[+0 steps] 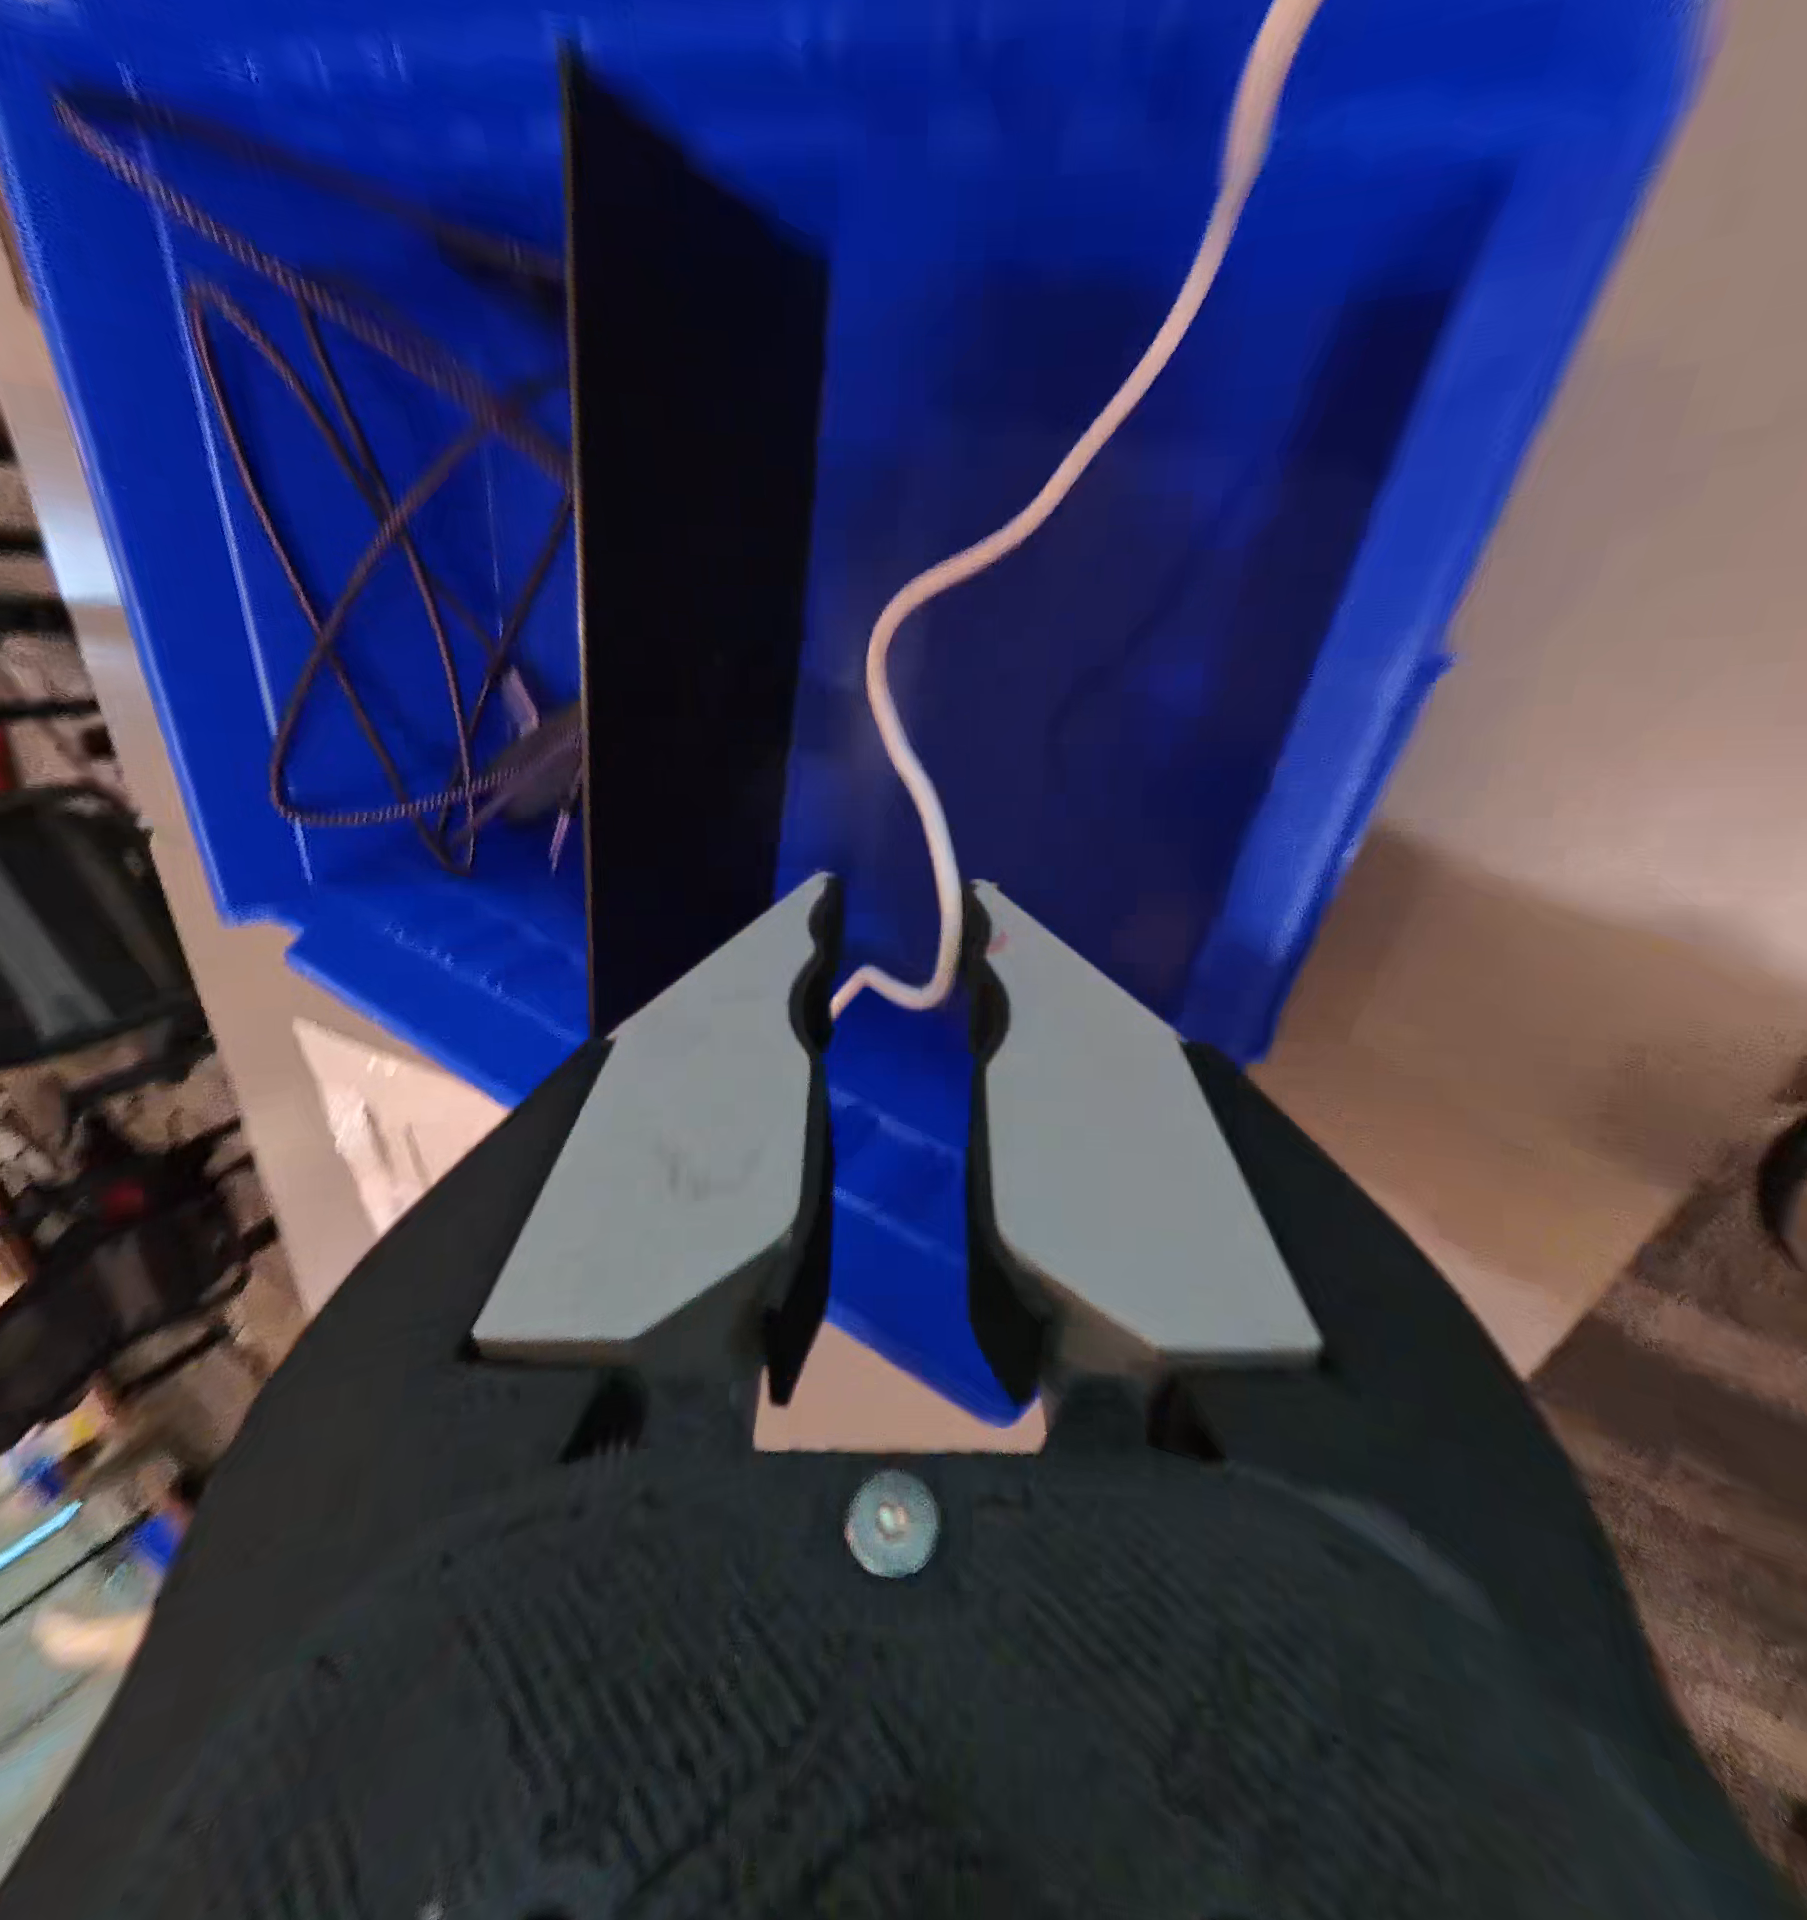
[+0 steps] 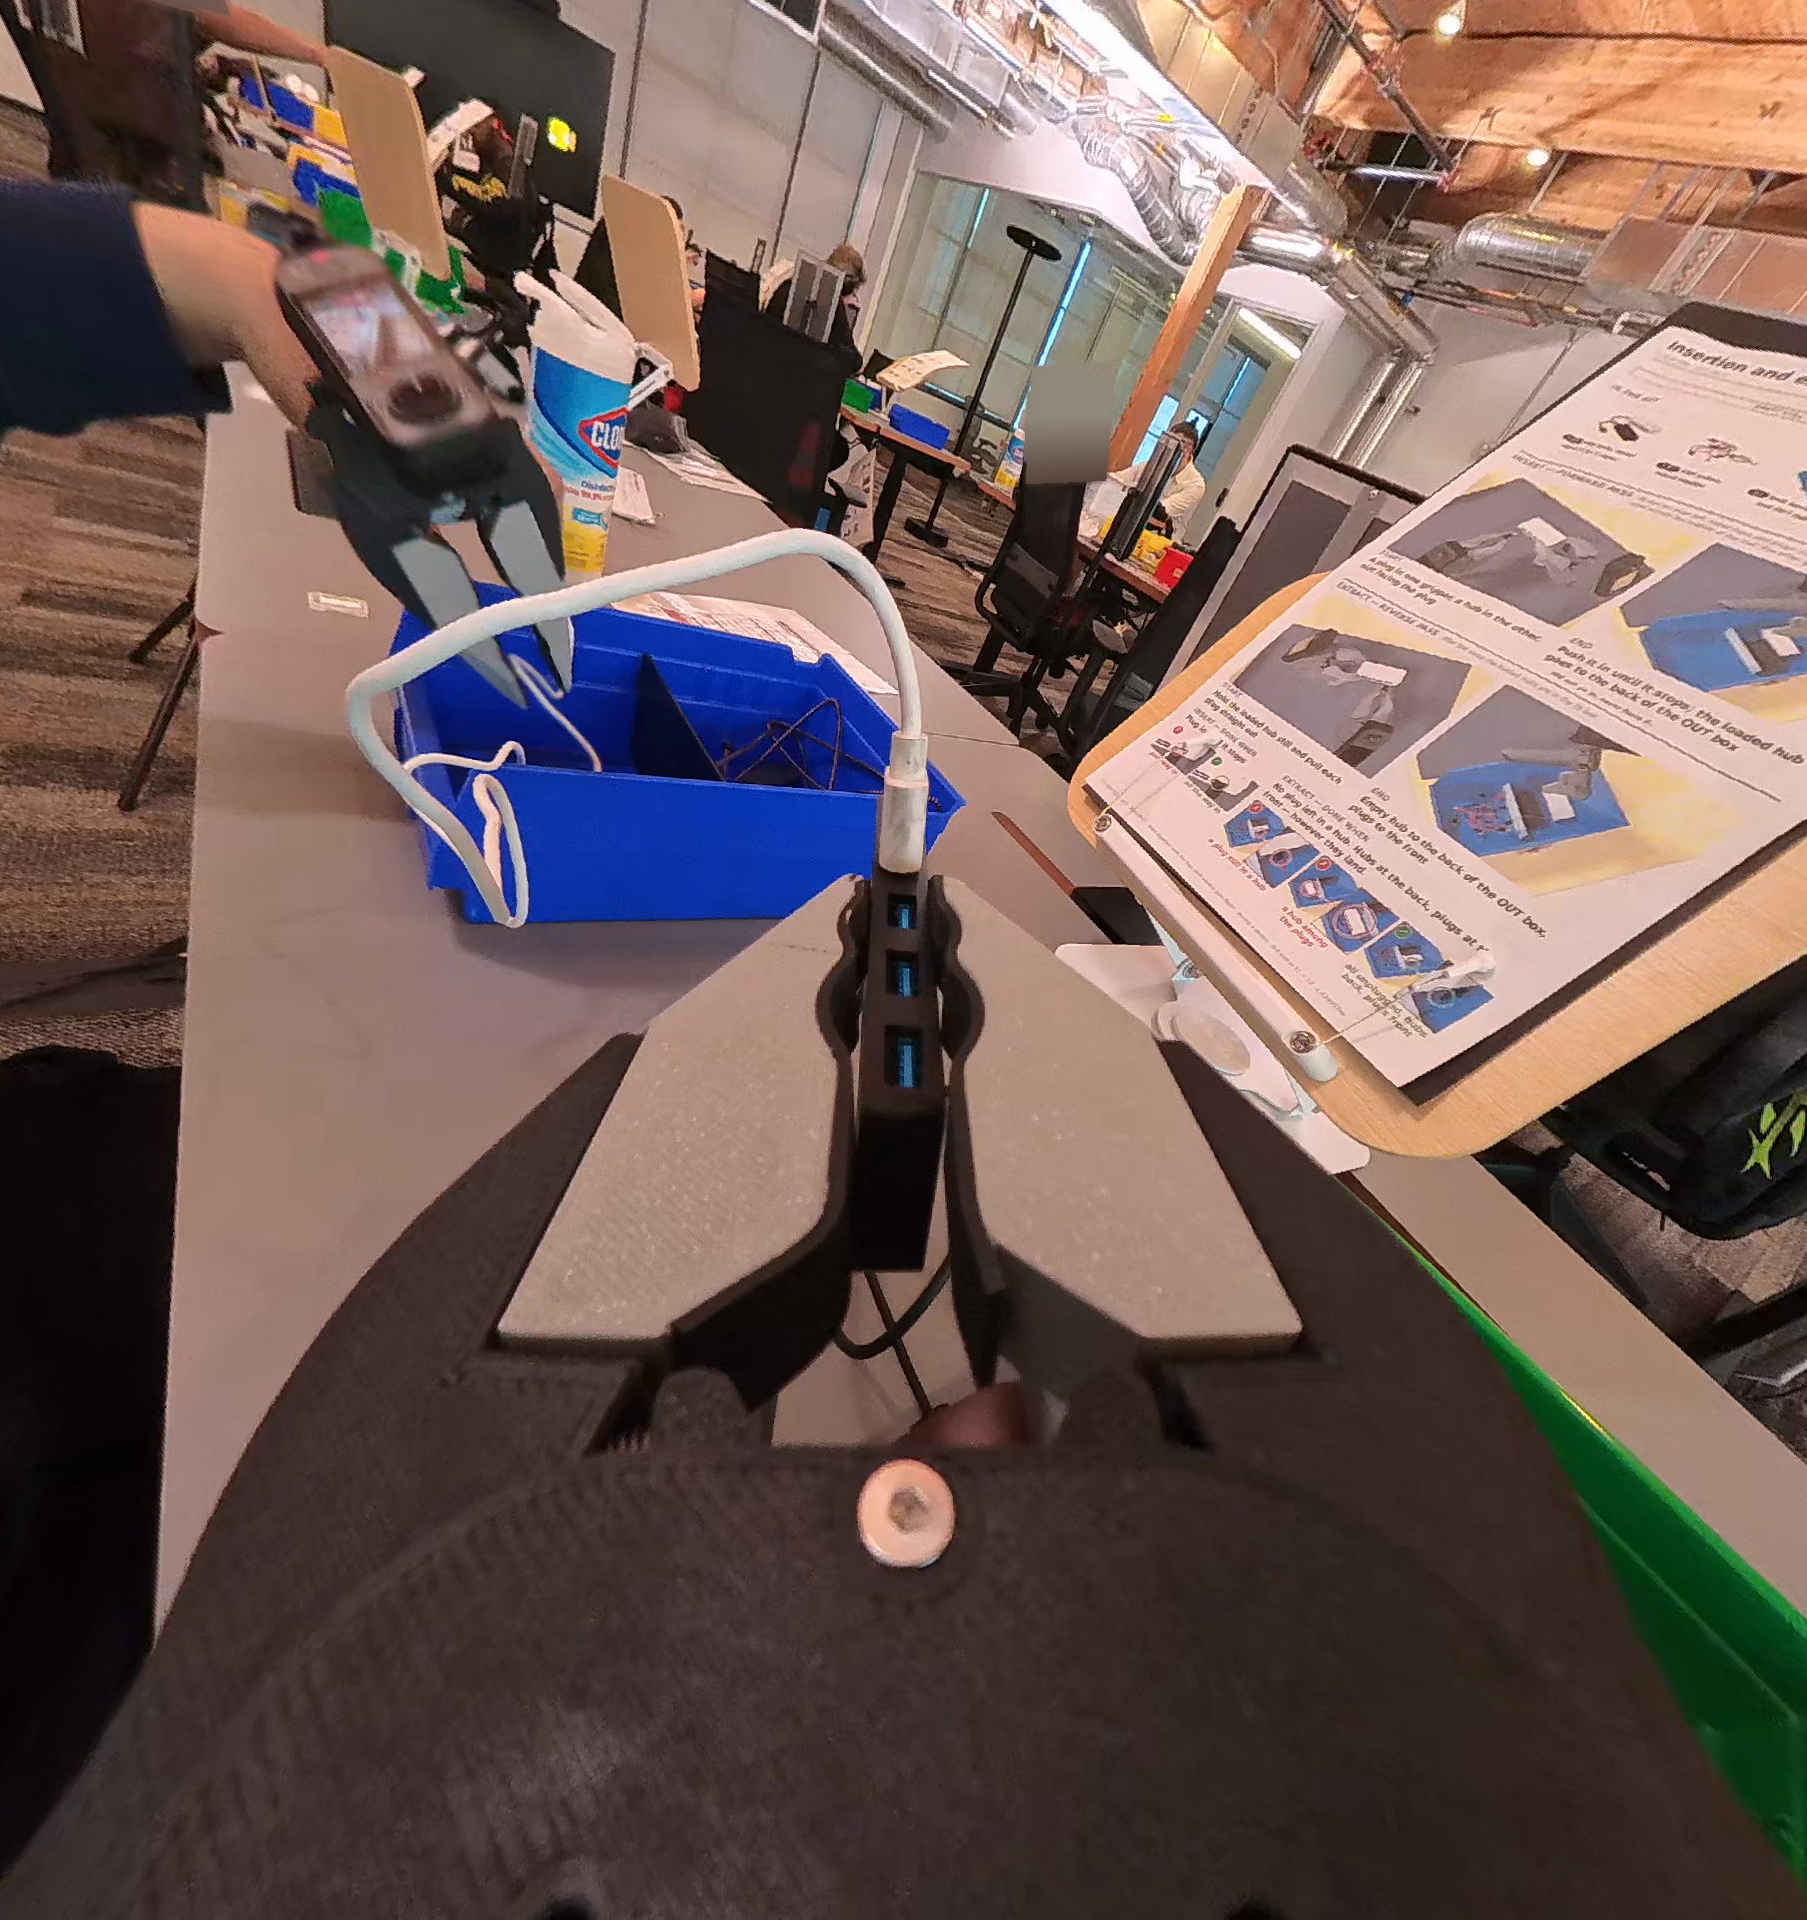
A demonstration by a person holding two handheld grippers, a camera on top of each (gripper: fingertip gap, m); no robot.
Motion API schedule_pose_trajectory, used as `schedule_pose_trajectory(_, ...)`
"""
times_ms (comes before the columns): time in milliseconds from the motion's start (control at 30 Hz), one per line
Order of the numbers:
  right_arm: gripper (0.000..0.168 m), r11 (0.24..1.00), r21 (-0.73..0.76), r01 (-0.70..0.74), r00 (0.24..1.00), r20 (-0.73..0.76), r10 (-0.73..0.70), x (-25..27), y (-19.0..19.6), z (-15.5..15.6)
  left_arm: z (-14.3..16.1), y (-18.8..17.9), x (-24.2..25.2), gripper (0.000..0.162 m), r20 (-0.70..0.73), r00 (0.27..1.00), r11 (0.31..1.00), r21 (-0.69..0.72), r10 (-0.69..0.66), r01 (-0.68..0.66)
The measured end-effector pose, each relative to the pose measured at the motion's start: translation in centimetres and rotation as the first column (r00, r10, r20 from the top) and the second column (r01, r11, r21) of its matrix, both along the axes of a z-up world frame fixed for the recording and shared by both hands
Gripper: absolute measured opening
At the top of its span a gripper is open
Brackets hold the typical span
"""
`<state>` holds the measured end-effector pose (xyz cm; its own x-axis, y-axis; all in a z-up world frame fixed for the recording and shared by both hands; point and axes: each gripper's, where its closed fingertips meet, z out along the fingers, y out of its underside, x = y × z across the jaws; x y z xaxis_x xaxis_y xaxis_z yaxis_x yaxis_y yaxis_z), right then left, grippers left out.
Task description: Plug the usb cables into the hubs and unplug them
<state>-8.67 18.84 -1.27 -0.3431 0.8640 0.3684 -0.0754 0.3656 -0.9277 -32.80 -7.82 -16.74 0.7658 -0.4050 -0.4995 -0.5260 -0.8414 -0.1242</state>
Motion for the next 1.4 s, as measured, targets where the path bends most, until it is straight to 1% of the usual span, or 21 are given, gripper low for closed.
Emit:
schedule_pose_trajectory(67, 0.007, 1.000, -0.002, 0.000, 1.000, -0.002, 0.000, 0.1, 0.0, 0.1, -0.6, -0.7, -1.9, 0.000, -0.068, 0.996, 0.998, -0.033, 0.052, -0.055)
schedule_pose_trajectory(133, 0.007, 1.000, -0.006, -0.003, 1.000, 0.001, 0.003, 0.1, 0.0, 0.0, -0.5, -0.5, -2.1, 0.000, -0.048, 0.996, 0.996, -0.029, 0.079, -0.080)
schedule_pose_trajectory(200, 0.008, 1.000, -0.008, -0.007, 1.000, 0.017, 0.007, -0.1, -0.1, -0.4, 2.2, 1.6, -1.3, 0.000, -0.057, 0.998, 0.996, 0.091, 0.025, -0.020)
schedule_pose_trajectory(267, 0.008, 1.000, -0.004, -0.005, 0.999, 0.043, 0.005, -0.5, -0.1, -1.0, 7.1, 4.3, 0.0, 0.000, -0.072, 0.997, 0.959, 0.281, -0.006, 0.026)
schedule_pose_trajectory(333, 0.008, 1.000, 0.001, 0.000, 0.998, 0.068, 0.000, -1.0, -0.1, -1.7, 13.7, 7.3, 2.7, 0.000, -0.077, 0.995, 0.843, 0.528, -0.068, 0.098)
schedule_pose_trajectory(433, 0.008, 1.000, 0.002, -0.003, 0.996, 0.091, 0.003, -1.6, -0.4, -2.4, 23.7, 10.7, 8.9, 0.000, -0.055, 0.975, 0.551, 0.817, -0.214, 0.167)
schedule_pose_trajectory(467, 0.008, 1.000, 0.002, -0.003, 0.996, 0.094, 0.003, -1.7, -0.4, -2.5, 25.8, 11.6, 11.1, 0.000, -0.056, 0.962, 0.476, 0.860, -0.269, 0.183)
schedule_pose_trajectory(533, 0.008, 1.000, 0.003, 0.000, 0.995, 0.098, 0.000, -1.9, -0.5, -2.7, 27.4, 13.6, 14.6, 0.000, -0.010, 0.928, 0.421, 0.889, -0.373, 0.179)
schedule_pose_trajectory(567, 0.008, 1.000, 0.007, 0.002, 0.995, 0.096, -0.003, -1.9, -0.5, -2.7, 27.4, 14.8, 15.7, 0.000, 0.013, 0.917, 0.408, 0.898, -0.399, 0.165)
schedule_pose_trajectory(633, 0.008, 1.000, 0.016, 0.015, 0.996, 0.092, -0.016, -1.8, -0.3, -2.7, 25.4, 17.3, 16.9, 0.000, 0.080, 0.899, 0.447, 0.884, -0.430, 0.135)
schedule_pose_trajectory(667, 0.008, 0.999, 0.021, 0.025, 0.996, 0.088, -0.027, -1.7, -0.1, -2.6, 23.8, 18.5, 16.9, 0.000, 0.108, 0.901, 0.475, 0.872, -0.419, 0.117)
schedule_pose_trajectory(800, 0.008, 0.998, 0.048, 0.048, 0.994, 0.098, -0.053, -1.5, 0.5, -3.1, 14.6, 21.5, 15.7, 0.000, 0.267, 0.905, 0.661, 0.750, -0.331, 0.020)
schedule_pose_trajectory(867, 0.008, 0.998, 0.051, 0.040, 0.993, 0.112, -0.045, -1.5, 0.5, -3.4, 12.0, 21.8, 15.8, 0.006, 0.302, 0.887, 0.692, 0.721, -0.348, 0.026)
schedule_pose_trajectory(967, 0.008, 0.999, 0.049, 0.017, 0.992, 0.123, -0.023, -1.6, 0.3, -3.6, 11.8, 21.5, 16.7, 0.015, 0.281, 0.860, 0.662, 0.745, -0.426, 0.084)
schedule_pose_trajectory(1067, 0.008, 0.999, 0.050, 0.004, 0.990, 0.138, -0.010, -1.8, 0.0, -4.0, 11.9, 21.0, 18.1, 0.024, 0.315, 0.821, 0.687, 0.715, -0.477, 0.125)
schedule_pose_trajectory(1100, 0.008, 0.998, 0.056, 0.005, 0.989, 0.144, -0.013, -1.9, 0.0, -4.2, 11.4, 21.1, 17.4, 0.023, 0.332, 0.842, 0.726, 0.680, -0.425, 0.099)
schedule_pose_trajectory(1167, 0.008, 0.997, 0.071, 0.010, 0.987, 0.159, -0.021, -2.0, -0.1, -4.6, 8.8, 21.2, 13.7, 0.017, 0.366, 0.916, 0.850, 0.523, -0.166, -0.055)
schedule_pose_trajectory(1200, 0.008, 0.997, 0.077, 0.011, 0.986, 0.165, -0.024, -2.1, -0.1, -4.8, 7.7, 21.2, 13.0, 0.016, 0.379, 0.920, 0.885, 0.457, -0.103, -0.089)
schedule_pose_trajectory(1233, 0.008, 0.997, 0.078, 0.010, 0.985, 0.172, -0.023, -2.2, -0.2, -5.0, 7.0, 21.1, 13.6, 0.013, 0.427, 0.898, 0.903, 0.420, -0.110, -0.089)
schedule_pose_trajectory(1333, 0.007, 0.998, 0.061, 0.011, 0.979, 0.203, -0.023, -2.3, -0.2, -5.4, 7.5, 21.5, 16.2, 0.017, 0.496, 0.835, 0.882, 0.470, -0.239, -0.027)
schedule_pose_trajectory(1400, 0.007, 0.999, 0.048, 0.012, 0.973, 0.231, -0.023, -2.4, 0.0, -5.9, 7.8, 21.7, 15.4, 0.016, 0.467, 0.859, 0.872, 0.487, -0.210, -0.052)
